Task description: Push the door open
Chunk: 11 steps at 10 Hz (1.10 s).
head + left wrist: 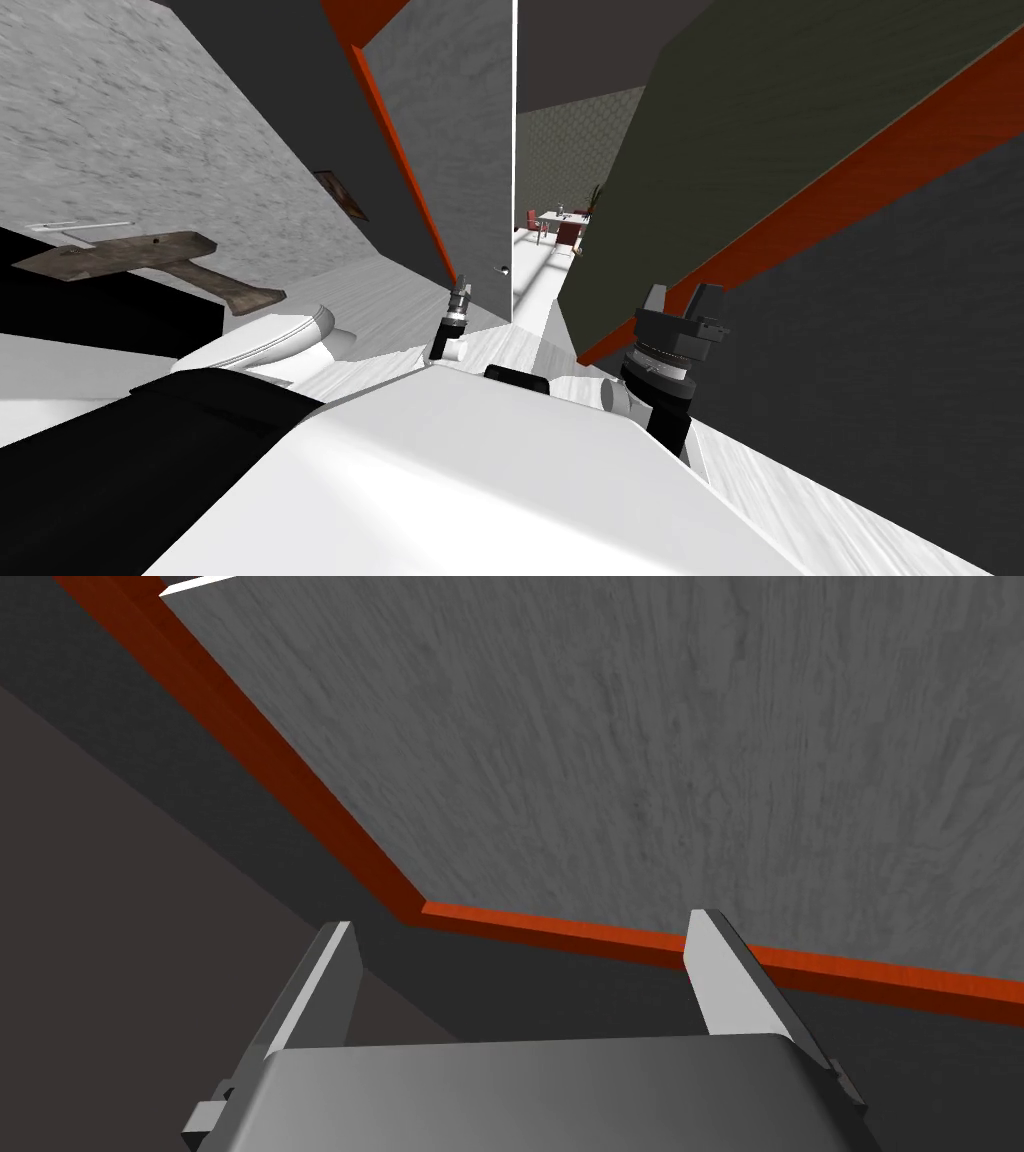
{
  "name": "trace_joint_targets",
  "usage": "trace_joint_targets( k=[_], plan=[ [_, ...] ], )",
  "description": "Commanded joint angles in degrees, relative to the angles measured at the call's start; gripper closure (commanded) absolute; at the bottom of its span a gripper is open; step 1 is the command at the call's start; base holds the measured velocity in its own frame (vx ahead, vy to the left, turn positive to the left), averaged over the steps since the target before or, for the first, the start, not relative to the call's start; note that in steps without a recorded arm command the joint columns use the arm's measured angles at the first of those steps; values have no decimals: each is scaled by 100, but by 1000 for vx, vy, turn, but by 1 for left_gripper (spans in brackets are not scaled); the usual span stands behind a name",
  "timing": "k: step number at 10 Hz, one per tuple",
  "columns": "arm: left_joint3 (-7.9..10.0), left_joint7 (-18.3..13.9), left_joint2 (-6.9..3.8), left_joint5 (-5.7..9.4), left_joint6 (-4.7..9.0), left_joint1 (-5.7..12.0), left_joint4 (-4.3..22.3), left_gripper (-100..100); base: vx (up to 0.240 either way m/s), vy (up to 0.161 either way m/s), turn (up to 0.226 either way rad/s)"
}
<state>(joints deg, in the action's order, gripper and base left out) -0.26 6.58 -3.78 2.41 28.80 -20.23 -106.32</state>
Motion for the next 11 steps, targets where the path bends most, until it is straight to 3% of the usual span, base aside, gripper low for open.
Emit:
trace_joint_targets(
  k=[1,11],
  plan=[
    [-76,-32,-6,-11,56,46,237,-100,100,81,-59],
    [-388,-231,-52,-35,440,428,1727,-100,74,74,-51]
  ],
)
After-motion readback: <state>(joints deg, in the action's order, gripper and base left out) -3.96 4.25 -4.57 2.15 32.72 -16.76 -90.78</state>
